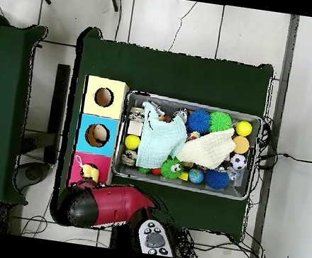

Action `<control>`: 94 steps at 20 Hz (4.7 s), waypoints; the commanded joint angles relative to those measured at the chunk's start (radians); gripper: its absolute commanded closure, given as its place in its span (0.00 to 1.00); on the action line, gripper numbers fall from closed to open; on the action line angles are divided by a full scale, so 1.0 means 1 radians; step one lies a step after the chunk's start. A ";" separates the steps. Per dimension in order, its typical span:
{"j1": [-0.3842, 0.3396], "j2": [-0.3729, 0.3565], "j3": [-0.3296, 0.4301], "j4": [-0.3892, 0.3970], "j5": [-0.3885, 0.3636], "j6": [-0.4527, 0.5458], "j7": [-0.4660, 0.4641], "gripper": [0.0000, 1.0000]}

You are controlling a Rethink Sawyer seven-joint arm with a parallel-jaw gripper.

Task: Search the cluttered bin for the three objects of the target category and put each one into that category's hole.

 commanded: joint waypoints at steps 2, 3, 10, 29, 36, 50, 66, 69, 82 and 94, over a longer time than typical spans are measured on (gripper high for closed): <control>-0.037 -0.047 -0.035 -0.135 0.066 0.122 0.139 1.00; -0.027 -0.053 -0.043 -0.140 0.074 0.134 0.150 1.00; 0.013 -0.057 -0.084 -0.209 0.088 0.225 0.162 1.00; 0.012 -0.015 -0.080 -0.320 0.111 0.314 0.143 1.00; -0.003 0.021 -0.071 -0.318 0.090 0.265 0.114 1.00; -0.019 0.037 -0.050 -0.316 0.068 0.244 0.070 1.00; -0.007 0.000 -0.039 -0.311 0.078 0.300 0.068 1.00; 0.000 -0.059 -0.043 -0.264 0.092 0.329 0.079 1.00; -0.005 -0.099 -0.034 -0.205 0.098 0.325 0.072 1.00; 0.001 -0.066 -0.045 -0.180 0.067 0.251 0.082 1.00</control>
